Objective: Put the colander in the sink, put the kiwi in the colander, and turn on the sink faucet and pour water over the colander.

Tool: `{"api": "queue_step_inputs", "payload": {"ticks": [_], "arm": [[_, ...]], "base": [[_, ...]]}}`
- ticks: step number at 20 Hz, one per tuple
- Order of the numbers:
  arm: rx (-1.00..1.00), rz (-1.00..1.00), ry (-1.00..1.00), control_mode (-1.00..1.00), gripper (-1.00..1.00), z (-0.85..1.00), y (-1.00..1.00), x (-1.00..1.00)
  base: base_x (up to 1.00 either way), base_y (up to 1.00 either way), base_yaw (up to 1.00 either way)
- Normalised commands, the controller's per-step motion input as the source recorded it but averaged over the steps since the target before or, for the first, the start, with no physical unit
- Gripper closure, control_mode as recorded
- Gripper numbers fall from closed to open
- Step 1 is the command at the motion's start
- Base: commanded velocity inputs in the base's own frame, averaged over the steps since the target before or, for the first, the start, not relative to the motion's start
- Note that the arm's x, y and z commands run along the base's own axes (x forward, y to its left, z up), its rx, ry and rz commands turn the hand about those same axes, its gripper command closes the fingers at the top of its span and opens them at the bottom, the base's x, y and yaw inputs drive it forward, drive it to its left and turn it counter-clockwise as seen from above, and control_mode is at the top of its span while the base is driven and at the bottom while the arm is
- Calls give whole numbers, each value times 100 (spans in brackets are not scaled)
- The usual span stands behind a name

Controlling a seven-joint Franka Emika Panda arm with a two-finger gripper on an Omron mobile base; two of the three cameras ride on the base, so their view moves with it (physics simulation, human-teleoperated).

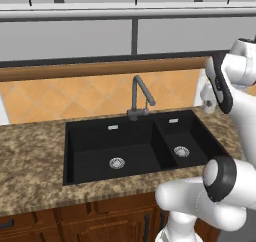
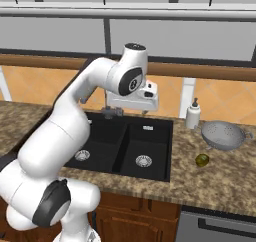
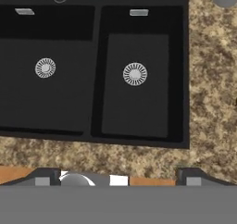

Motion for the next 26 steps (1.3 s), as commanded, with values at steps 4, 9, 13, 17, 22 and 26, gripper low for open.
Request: {"api": "queue_step_inputs", "payload": {"ticks": [4, 9, 13, 17, 22, 26], "arm": [[0, -1, 1, -100, -100, -48, -61, 13], [0, 0, 0, -100, -100, -60, -48, 18], [0, 0, 0, -100, -100, -46, -44, 16], [0, 0, 0, -100, -100, -31, -39, 11], [0, 0, 0, -100, -100, -19, -31, 16], [0, 0, 0, -100, -100, -10, -30, 9]], "base": [[0, 0, 0], [0, 0, 0], [0, 0, 0], [0, 0, 0], [0, 0, 0], [0, 0, 0]]}}
